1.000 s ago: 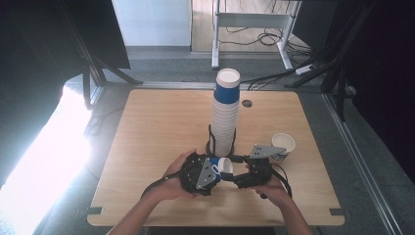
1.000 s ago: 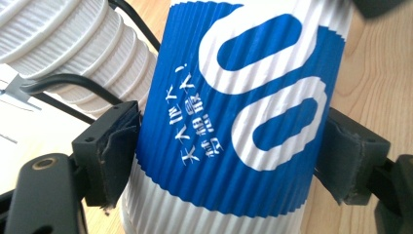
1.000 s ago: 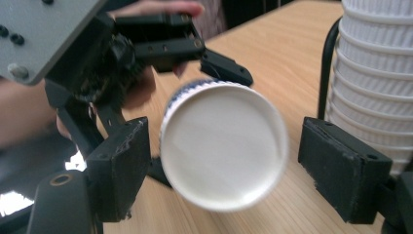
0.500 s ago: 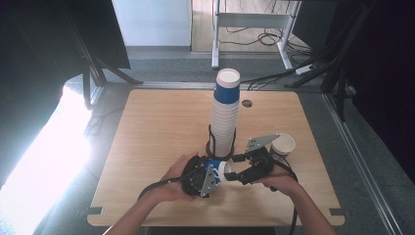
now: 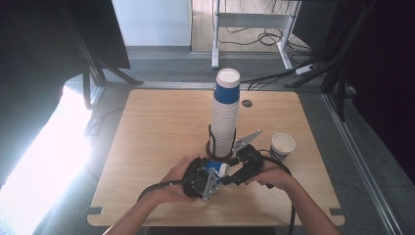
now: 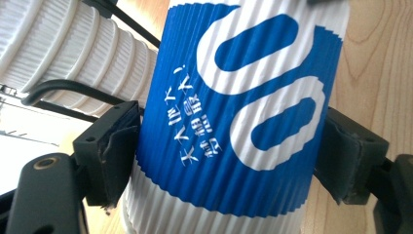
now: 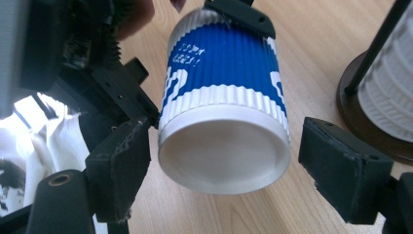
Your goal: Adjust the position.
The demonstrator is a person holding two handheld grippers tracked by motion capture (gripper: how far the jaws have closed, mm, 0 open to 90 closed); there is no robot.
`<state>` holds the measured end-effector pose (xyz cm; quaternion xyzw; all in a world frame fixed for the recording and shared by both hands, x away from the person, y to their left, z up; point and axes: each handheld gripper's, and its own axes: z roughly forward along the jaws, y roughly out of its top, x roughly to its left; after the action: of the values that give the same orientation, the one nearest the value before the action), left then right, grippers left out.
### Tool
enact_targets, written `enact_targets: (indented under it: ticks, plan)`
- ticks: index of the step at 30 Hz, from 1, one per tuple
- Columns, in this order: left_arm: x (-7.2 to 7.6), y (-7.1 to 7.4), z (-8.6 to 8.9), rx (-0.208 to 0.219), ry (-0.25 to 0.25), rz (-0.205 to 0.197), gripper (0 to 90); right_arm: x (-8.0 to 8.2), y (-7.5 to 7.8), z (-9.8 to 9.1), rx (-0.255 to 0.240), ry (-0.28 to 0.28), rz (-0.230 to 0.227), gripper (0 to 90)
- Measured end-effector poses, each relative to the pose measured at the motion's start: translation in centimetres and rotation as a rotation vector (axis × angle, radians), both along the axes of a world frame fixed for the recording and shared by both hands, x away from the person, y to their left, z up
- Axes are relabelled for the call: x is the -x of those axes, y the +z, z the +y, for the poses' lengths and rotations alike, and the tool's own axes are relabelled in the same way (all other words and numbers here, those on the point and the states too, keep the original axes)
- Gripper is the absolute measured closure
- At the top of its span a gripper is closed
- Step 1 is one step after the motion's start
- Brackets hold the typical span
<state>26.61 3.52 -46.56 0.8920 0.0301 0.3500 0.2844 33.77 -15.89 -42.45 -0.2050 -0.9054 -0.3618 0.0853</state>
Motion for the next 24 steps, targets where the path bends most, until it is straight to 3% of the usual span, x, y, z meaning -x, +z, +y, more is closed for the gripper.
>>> enact_targets:
  ticks: [11,24]
  plan:
    - [0.3,-0.3,-0.4,-0.033,-0.014,-0.03,18.6,-0.8,-0.3,2.0,0.126,0.072,0.069,21.8]
    - [0.2,-0.4,-0.5,-0.044,-0.012,-0.054,17.9,-1.4,-0.7,2.4,0.152,0.079,0.082,27.1]
